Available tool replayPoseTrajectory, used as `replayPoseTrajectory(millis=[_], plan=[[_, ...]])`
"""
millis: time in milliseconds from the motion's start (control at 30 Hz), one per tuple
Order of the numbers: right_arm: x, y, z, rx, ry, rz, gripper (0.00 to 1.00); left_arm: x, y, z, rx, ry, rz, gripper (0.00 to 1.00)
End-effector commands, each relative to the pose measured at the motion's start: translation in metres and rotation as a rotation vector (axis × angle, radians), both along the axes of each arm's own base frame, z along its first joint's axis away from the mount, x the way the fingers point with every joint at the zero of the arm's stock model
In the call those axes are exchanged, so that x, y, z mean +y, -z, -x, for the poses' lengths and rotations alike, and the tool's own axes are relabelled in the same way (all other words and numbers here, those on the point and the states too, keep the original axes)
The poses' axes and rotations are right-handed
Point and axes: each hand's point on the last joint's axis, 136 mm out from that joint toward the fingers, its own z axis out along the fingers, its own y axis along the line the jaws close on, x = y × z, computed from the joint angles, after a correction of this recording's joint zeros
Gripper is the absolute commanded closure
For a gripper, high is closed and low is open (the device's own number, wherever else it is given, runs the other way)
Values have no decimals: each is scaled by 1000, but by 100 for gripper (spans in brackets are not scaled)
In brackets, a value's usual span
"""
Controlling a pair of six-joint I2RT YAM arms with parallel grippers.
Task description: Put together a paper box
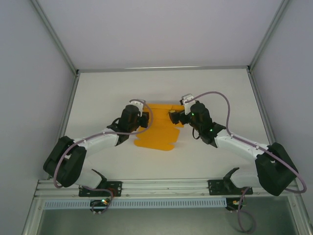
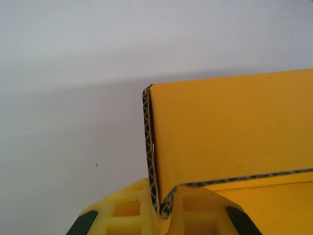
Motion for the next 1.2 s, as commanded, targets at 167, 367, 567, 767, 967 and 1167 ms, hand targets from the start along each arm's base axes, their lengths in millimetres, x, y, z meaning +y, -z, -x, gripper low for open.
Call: replayPoseTrajectory(millis=[167,367,567,767,967,1167], plan=[[-3,-41,-11,-169,65,-141,0,-22,-35,0,-35,27,140,100],[-28,-9,29,39,58,3,1,14,-10,-18,34,-115,120,100],[-79,14,70,168,177,68,0,32,-15,-19,13,-146,147,100],[-73,40,63,281,141,15,0,28,-23,-14,-15,-100,122,100],[-55,50,33,352,127,67,0,19,-36,-1,-80,-12,121,100],[-30,27,20,304,32,33,0,20,-28,1,-89,-20,44,100]])
